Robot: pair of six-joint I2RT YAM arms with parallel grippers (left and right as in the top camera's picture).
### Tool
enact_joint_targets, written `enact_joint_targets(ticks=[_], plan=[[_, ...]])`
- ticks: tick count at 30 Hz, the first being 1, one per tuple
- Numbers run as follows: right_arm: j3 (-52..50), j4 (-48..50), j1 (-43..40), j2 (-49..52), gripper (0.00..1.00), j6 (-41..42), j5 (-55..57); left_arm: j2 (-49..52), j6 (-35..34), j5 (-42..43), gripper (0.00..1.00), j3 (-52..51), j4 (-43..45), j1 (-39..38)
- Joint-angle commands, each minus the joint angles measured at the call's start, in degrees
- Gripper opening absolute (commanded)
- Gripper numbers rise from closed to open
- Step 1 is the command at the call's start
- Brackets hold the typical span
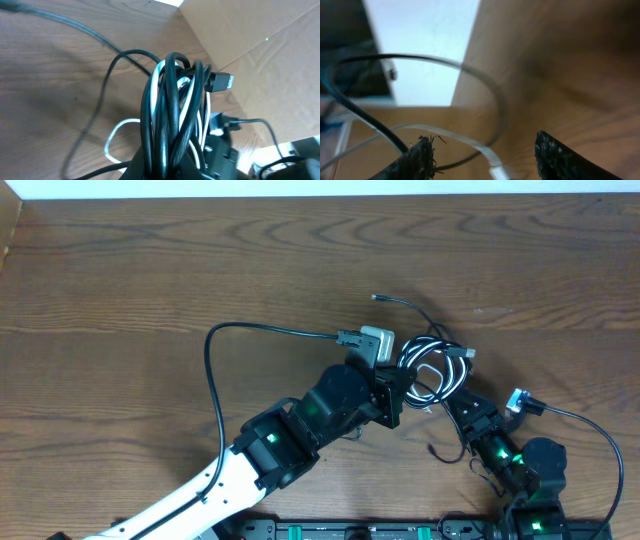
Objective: Untangle cables
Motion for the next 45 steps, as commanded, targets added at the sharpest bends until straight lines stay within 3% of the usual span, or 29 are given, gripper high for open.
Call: enact_joint_targets(ticks=[1, 9, 16, 20, 33, 37, 42, 45], plan=[[-0.04, 2.03, 0.20, 0.02, 0.63, -3.21, -5.75, 1.20, 4.35, 0.83, 0.08, 0.35, 0.57, 0.26], [-0.04, 2.32, 0.20, 0.02, 0.63, -0.61, -5.57, 1.66, 7.52, 4.76, 0.08, 0.35, 2.51, 0.26], [-0.04, 2.36, 0.20, 0.02, 0.63, -0.59, -7.54, 1.66, 10.56, -10.08, 0.08, 0.35, 1.22, 2.21], [-0.04, 2.34, 0.20, 0.02, 0.63, -0.61, -9.68, 1.66, 10.51, -10.56, 0.08, 0.35, 1.18, 3.32], [-0.04, 2.71, 0.20, 0.02, 0.63, 0.66, -7.98, 1.68, 10.56, 7.06, 0.08, 0.35, 2.62, 3.30], [-0.04, -2.40, 0.20, 0.02, 0.52, 0.70, -4.61, 1.66, 10.54, 12.17, 0.08, 0.35, 8.85, 3.30], [-0.04, -5.25, 0.20, 0.13, 0.15, 0.22, -4.76, 1.62, 10.54, 12.44, 0.08, 0.35, 12.68, 3.43], [-0.04, -5.25, 0.20, 0.20, 0.11, 0.20, -4.90, 1.62, 10.56, 11.21, 0.08, 0.35, 12.76, 4.22]])
